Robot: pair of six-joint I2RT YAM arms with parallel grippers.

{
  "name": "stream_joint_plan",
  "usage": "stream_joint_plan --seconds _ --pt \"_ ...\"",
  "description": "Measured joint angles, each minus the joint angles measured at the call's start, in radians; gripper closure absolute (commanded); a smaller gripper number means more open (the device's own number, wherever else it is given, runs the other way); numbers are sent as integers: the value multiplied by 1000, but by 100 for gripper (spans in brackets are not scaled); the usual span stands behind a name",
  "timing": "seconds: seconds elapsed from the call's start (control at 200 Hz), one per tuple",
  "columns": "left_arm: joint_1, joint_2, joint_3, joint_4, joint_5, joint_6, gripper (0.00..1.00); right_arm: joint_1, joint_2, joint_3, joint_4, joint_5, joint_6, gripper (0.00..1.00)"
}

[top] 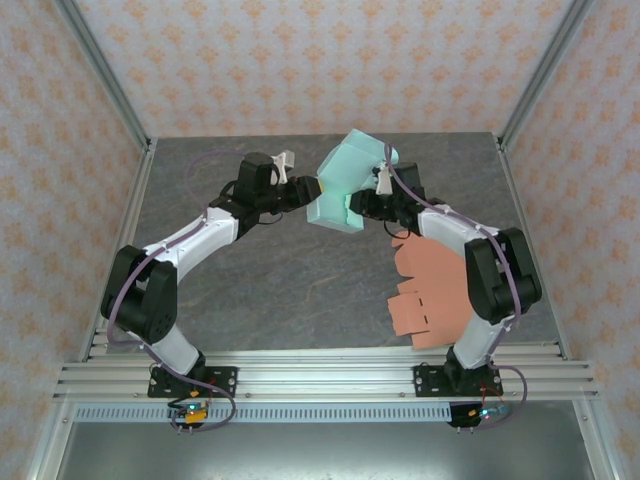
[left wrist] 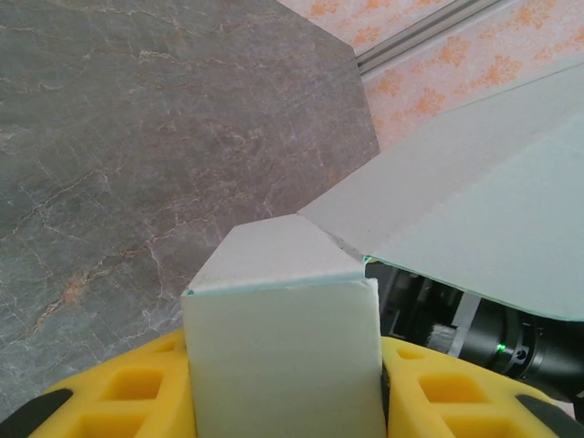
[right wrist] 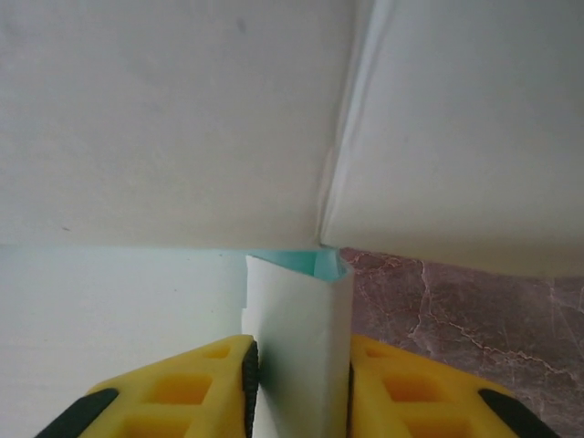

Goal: Fold the paper box

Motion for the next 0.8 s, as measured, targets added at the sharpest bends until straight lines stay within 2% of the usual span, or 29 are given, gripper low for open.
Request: stream_joint_plan --seconds 0.055,0.135,0.165,0.506,0.591,0.676,0.801 --pt "0 0 0 0 0 2 72 6 3 0 -2 8 0 62" --pt "0 -4 0 0 0 17 72 12 3 0 -3 14 -2 75" --pt "0 -6 0 -1 0 24 72 12 3 0 -2 18 0 76" --pt "0 -19 0 -8 0 50 72 19 4 13 -16 65 -6 79" --pt "-2 -19 0 -3 -2 50 72 31 5 33 -37 123 -21 86" --pt "-4 -19 0 2 -14 50 72 58 9 47 -45 201 -26 88" --pt "-4 -19 0 1 -29 51 72 130 11 47 -43 393 0 92"
